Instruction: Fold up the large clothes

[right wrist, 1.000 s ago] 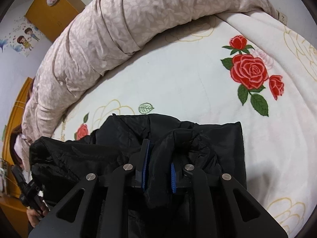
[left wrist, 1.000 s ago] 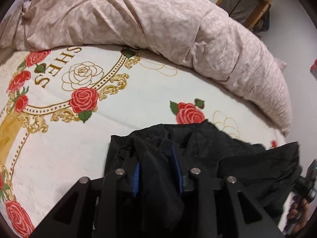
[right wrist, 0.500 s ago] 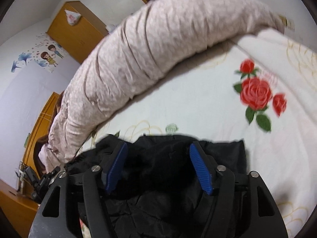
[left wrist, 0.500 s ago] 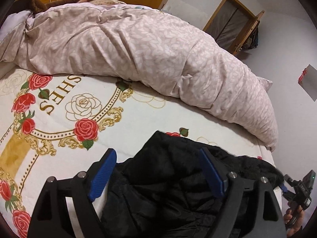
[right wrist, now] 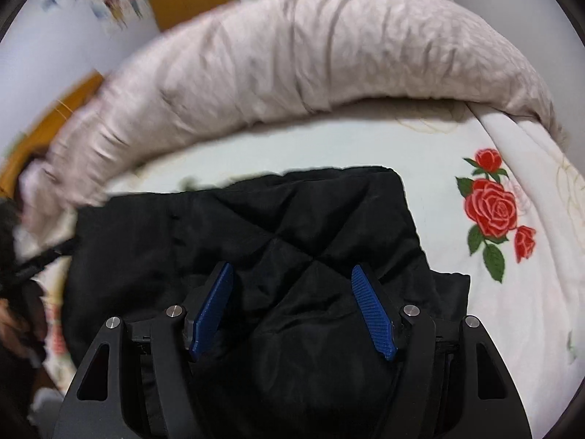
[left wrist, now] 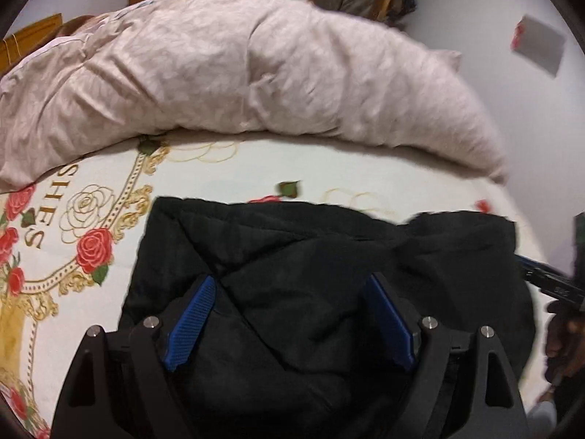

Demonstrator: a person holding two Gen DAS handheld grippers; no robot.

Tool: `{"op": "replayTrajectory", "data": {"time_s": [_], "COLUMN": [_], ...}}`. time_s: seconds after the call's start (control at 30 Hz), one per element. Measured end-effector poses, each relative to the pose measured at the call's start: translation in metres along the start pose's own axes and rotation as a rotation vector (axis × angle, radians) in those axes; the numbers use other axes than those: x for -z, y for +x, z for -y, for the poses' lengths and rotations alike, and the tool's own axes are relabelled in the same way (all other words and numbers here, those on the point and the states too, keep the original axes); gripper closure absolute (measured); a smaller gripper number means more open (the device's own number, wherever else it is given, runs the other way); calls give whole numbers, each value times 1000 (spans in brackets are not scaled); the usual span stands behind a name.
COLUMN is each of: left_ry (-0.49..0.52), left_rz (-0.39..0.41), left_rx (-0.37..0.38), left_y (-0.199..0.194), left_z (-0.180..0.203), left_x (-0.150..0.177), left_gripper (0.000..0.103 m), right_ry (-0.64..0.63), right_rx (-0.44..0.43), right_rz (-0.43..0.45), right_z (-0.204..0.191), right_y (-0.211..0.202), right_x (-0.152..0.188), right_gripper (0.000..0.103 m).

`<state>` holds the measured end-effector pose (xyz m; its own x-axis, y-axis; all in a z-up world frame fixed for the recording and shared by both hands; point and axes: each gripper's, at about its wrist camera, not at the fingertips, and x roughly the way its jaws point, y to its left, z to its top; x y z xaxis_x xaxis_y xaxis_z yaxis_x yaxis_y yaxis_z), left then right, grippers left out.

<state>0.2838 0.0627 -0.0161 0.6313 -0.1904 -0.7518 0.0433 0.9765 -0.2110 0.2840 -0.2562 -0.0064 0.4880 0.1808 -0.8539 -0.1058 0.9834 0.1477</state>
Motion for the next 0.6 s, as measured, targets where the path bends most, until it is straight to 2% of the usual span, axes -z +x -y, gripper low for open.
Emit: {"op": "replayTrajectory", "data": {"time_s": [0.1, 0.2, 0.33, 0.43, 0.6], "left_ry": [-33, -19, -61, -56, -55], "left_rz": [-7, 12, 7, 13, 21], "left_rx": [-73, -147, -171, -198, -223], "left_y": [21, 32, 50, 57, 66], "left_z": [-14, -19, -30, -28, -27], "left_x": [-3, -1, 4, 6, 7], "left_gripper": [18, 18, 17, 16, 14], "right_ry": [19, 16, 12, 10, 24], "right_rx": [56, 87, 125, 145, 135], "right_rz": [-20, -36, -45, -49, -48], "right_z": [10, 15, 16, 15, 20], "right_y": [19, 34, 49, 58, 67], "right_x": [-3, -1, 1, 2, 3], "right_gripper": [35, 35, 34, 34, 33]}}
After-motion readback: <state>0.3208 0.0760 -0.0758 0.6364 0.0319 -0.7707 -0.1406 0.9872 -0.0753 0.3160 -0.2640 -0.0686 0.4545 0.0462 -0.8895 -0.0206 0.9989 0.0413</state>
